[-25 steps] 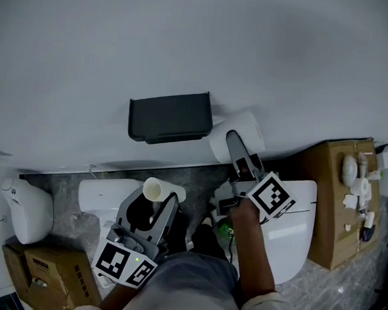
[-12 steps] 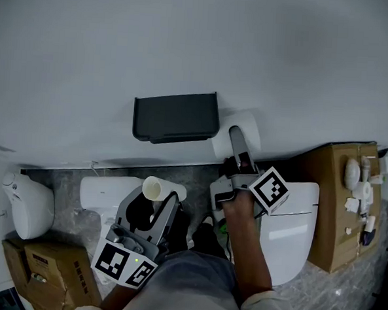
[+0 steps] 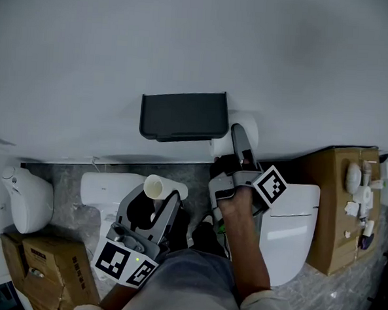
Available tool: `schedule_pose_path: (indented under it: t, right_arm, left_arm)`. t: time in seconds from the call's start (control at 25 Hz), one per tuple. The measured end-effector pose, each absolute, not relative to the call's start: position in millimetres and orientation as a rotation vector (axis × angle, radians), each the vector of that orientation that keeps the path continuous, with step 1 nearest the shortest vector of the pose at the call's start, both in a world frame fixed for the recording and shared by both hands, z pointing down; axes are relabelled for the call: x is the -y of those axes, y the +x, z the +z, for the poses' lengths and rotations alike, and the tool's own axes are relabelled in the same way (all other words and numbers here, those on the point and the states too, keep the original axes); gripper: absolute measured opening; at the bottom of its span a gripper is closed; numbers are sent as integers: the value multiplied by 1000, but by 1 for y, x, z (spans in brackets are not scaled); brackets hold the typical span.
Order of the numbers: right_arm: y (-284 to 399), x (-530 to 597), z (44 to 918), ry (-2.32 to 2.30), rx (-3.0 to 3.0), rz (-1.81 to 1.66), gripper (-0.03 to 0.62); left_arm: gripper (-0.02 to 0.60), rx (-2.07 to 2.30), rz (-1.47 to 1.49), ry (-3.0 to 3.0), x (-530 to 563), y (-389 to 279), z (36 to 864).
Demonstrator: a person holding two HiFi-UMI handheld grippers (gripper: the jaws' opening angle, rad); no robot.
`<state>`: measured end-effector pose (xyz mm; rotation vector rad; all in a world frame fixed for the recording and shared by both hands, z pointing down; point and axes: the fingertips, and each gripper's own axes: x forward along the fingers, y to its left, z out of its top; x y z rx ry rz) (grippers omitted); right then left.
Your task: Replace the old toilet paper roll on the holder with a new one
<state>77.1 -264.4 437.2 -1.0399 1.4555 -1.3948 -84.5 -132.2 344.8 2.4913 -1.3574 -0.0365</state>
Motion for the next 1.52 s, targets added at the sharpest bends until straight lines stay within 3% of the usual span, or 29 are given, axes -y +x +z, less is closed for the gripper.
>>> schedule_pose_path:
  t: [0.64,0.88,1.52]
  right_arm:
    - [56,262,444,-1052,-1491,-1416,400]
    - [-11,255,433,-1042,-1576,-1403,400]
    - [-40,249,434,-961,-1596,-1415,400]
  left_arm:
    - [178,1424,-25,2472,140,-58,345]
    - [178,1497,-70,2461,136,-126,325]
    - [178,1541,-133,2553,179,-131,277]
